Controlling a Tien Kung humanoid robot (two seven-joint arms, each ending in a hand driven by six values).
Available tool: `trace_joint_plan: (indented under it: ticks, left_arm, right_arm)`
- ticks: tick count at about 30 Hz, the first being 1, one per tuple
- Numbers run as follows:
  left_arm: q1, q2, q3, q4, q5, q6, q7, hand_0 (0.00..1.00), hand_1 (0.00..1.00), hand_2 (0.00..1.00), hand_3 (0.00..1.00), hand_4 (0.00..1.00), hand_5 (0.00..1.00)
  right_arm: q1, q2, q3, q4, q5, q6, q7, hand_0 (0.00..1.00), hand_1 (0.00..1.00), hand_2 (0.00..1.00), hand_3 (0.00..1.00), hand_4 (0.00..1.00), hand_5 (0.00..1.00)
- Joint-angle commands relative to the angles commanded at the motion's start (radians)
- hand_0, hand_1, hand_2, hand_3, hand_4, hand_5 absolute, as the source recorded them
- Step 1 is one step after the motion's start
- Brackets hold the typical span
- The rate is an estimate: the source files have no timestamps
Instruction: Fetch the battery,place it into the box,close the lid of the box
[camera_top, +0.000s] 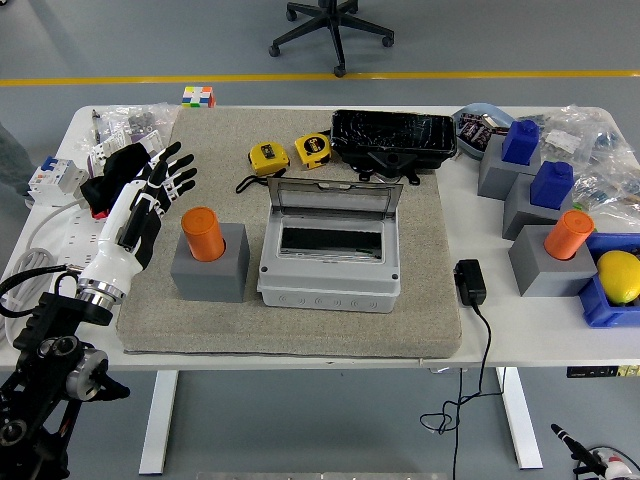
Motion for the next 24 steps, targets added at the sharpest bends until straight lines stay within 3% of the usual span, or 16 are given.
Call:
trace_joint_plan:
  ticks: [24]
  left_arm:
    - [-0.005,-0.008,0.007,0.091,0.003,0.001,-0.013,0.828,0.86,0.824,0.874,0.998,0.862]
  right_arm:
    - [-0.002,0.001,0.007,0.0,-0.004,0.0,0.0,0.829,0.766,0.745,0.823,0.998,0.998]
